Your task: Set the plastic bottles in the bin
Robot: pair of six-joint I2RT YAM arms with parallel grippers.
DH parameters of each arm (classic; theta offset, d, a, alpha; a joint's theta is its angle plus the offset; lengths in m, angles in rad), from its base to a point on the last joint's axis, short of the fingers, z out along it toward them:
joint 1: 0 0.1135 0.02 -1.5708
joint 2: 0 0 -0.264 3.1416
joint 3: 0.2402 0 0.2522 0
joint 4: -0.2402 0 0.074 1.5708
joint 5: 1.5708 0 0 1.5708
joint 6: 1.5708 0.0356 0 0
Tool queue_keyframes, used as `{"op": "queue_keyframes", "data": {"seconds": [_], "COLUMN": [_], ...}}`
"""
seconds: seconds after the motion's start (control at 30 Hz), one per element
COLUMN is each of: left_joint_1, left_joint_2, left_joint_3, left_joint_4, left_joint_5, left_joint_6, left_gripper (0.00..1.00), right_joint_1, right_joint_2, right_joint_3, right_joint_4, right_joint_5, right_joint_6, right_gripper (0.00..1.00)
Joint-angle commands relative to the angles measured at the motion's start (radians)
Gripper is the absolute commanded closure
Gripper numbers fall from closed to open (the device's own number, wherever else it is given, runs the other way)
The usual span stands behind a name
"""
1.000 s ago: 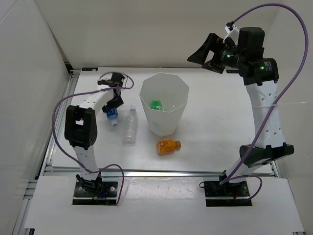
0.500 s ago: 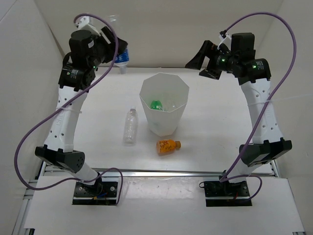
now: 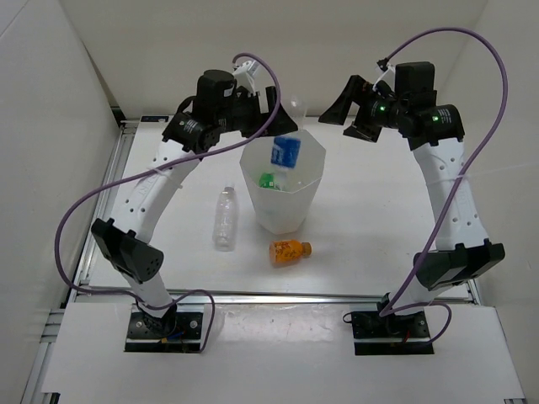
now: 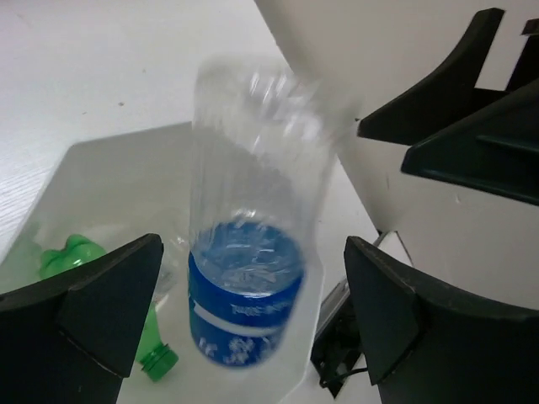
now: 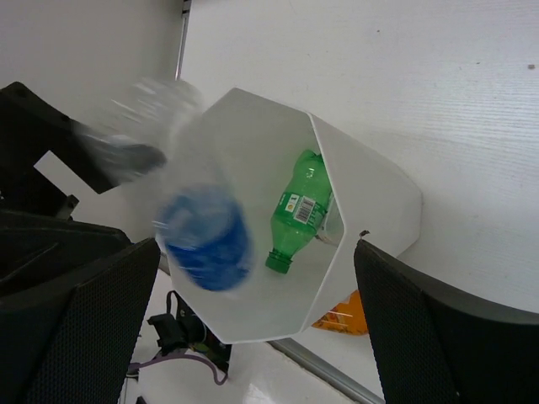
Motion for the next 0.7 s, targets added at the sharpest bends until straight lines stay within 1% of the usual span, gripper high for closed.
{"op": "queue_keyframes", "data": {"seconds": [0.0, 0.07, 0.1, 0.17, 0.2, 0.23, 0.3, 0.33, 0.37, 0.4, 0.43, 0.47, 0.53, 0.57, 0.67], "left_joint_1": [0.042, 0.078, 0.098, 0.109, 0.109, 0.118, 0.132, 0.161, 0.179, 0.196, 0.231, 0.245, 0.271, 0.283, 0.284], "left_joint_2": [-0.123, -0.204, -0.231, -0.307, -0.332, -0.357, -0.409, -0.418, -0.418, -0.409, -0.398, -0.383, -0.345, -0.345, -0.345], "left_joint_3": [-0.028, -0.076, -0.093, -0.171, -0.209, -0.310, -0.420, -0.480, -0.577, -0.628, -0.677, -0.750, -0.818, -0.879, -0.956], "left_joint_4": [0.014, 0.014, 0.014, 0.014, 0.014, 0.014, 0.023, 0.023, 0.035, 0.046, 0.085, 0.095, 0.127, 0.170, 0.248], "left_joint_5": [-0.030, -0.092, -0.160, -0.253, -0.376, -0.444, -0.582, -0.571, -0.542, -0.503, -0.403, -0.367, -0.275, -0.275, -0.264], "left_joint_6": [0.044, 0.055, 0.070, 0.090, 0.090, 0.090, 0.028, 0.015, 0.015, 0.004, 0.004, 0.004, 0.004, 0.004, 0.038], "left_gripper": [0.00, 0.00, 0.00, 0.00, 0.00, 0.00, 0.00, 0.00, 0.00, 0.00, 0.00, 0.00, 0.00, 0.00, 0.00], "right_joint_1": [0.004, 0.004, 0.004, 0.004, 0.004, 0.004, 0.004, 0.004, 0.004, 0.004, 0.004, 0.004, -0.005, -0.005, -0.005], "right_joint_2": [-0.047, -0.060, -0.069, -0.078, -0.078, -0.078, -0.069, -0.069, -0.060, -0.049, -0.049, -0.038, -0.038, -0.029, -0.029], "right_joint_3": [-0.008, -0.033, -0.033, -0.048, -0.059, -0.059, -0.047, -0.047, -0.031, -0.031, -0.016, -0.005, -0.005, -0.005, 0.004], "right_joint_4": [0.023, 0.023, 0.014, 0.014, 0.014, 0.014, 0.014, 0.005, 0.005, -0.006, -0.006, -0.006, -0.006, -0.006, -0.015], "right_joint_5": [0.018, 0.018, 0.018, 0.027, 0.027, 0.027, 0.027, 0.016, 0.016, 0.007, 0.007, -0.002, -0.013, -0.013, -0.024], "right_joint_6": [0.003, 0.003, 0.003, -0.006, -0.015, -0.015, -0.015, -0.024, -0.025, -0.025, -0.034, -0.034, -0.034, -0.034, -0.043], "right_gripper": [0.00, 0.00, 0.00, 0.00, 0.00, 0.00, 0.00, 0.00, 0.00, 0.00, 0.00, 0.00, 0.00, 0.00, 0.00]}}
